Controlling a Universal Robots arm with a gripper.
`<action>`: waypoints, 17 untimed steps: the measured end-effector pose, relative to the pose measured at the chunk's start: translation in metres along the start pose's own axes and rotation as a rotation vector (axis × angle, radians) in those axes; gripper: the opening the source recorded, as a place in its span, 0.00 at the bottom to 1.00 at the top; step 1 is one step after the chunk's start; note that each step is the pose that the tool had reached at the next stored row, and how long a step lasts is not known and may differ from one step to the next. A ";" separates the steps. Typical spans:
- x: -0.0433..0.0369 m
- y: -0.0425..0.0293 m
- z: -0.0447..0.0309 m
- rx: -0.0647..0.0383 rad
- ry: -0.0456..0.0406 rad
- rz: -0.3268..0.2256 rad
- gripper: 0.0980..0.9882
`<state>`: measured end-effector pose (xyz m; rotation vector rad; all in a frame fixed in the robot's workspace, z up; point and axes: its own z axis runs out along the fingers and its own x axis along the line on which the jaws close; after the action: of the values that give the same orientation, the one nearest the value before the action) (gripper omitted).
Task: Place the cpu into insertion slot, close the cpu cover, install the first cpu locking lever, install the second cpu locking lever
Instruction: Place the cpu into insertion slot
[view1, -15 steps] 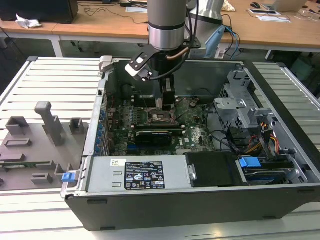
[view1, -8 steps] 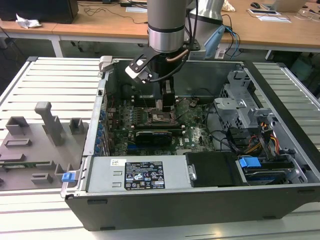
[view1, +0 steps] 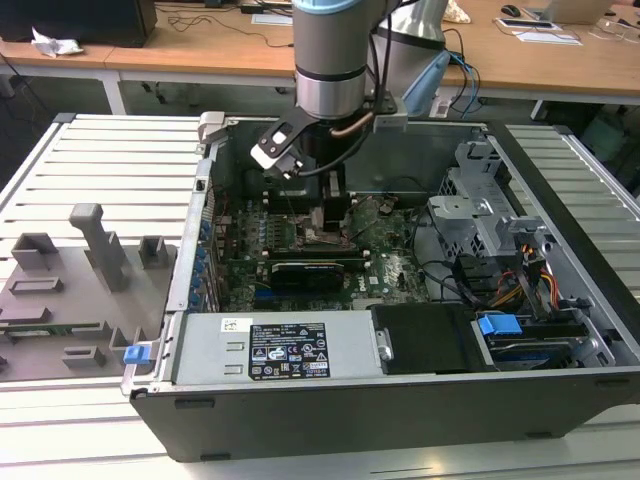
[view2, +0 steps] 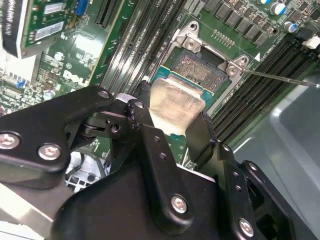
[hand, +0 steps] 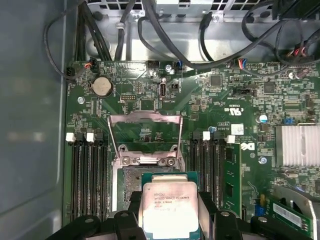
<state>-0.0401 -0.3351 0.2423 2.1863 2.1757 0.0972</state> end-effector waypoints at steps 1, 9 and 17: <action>0.0007 -0.0005 0.0021 0.000 0.0000 0.000 0.48; 0.0008 -0.0027 0.0035 0.000 -0.0001 0.000 0.48; 0.0007 -0.0059 0.0042 0.000 0.0000 0.000 0.48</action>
<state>-0.0456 -0.3343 0.2377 2.1861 2.1760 0.0970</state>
